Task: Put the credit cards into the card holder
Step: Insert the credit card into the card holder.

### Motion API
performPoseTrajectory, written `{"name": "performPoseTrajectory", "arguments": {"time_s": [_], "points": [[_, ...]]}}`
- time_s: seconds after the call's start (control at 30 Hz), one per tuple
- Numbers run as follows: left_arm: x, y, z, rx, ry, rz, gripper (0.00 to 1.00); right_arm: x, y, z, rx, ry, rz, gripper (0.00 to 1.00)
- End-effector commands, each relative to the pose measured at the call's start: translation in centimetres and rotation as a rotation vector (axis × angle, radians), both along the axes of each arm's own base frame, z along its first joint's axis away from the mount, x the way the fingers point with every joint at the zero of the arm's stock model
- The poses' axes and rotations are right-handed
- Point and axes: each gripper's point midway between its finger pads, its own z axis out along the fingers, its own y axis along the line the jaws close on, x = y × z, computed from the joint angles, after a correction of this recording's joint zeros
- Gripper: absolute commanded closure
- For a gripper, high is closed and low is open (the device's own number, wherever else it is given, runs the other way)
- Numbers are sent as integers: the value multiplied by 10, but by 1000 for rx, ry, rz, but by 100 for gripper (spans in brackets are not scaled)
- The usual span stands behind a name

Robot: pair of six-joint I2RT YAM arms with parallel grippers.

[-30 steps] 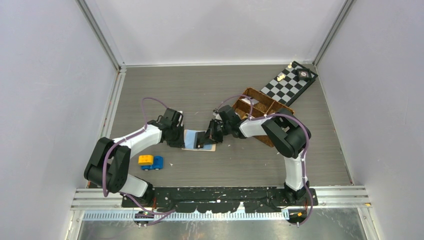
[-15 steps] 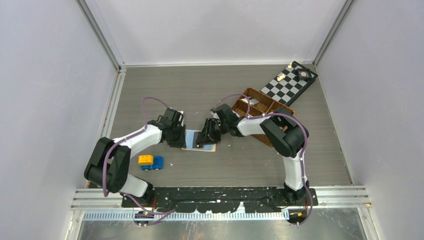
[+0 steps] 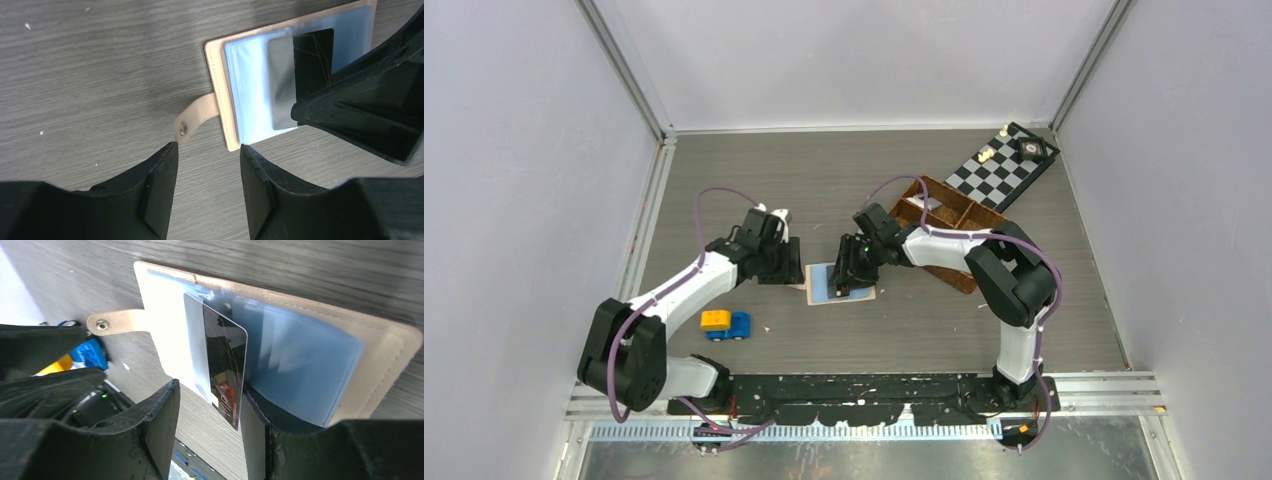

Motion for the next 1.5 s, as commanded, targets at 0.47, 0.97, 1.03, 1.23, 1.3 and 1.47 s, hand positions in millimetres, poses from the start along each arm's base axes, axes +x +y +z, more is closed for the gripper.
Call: {"name": "performPoseTrajectory", "arguments": {"time_s": [0.47,0.97,1.03,1.23,1.3,1.47], "points": [[16,-33,-1,-130,11,-40,51,2,-45,29,-342,-235,70,39],[7,-24,-25,-83,76,-3,68,7,-34,20,-315,-244,75,39],[7,-23,-26,-81,78,-3,71,7,-31,19,-305,-240,79,42],[8,-23,-29,-77,79,-7,83,7,-24,13,-291,-223,96,49],[8,-23,-31,-74,79,-11,88,8,-23,11,-291,-218,99,51],[9,-24,-34,-73,80,-17,100,7,-18,9,-288,-214,111,53]]}}
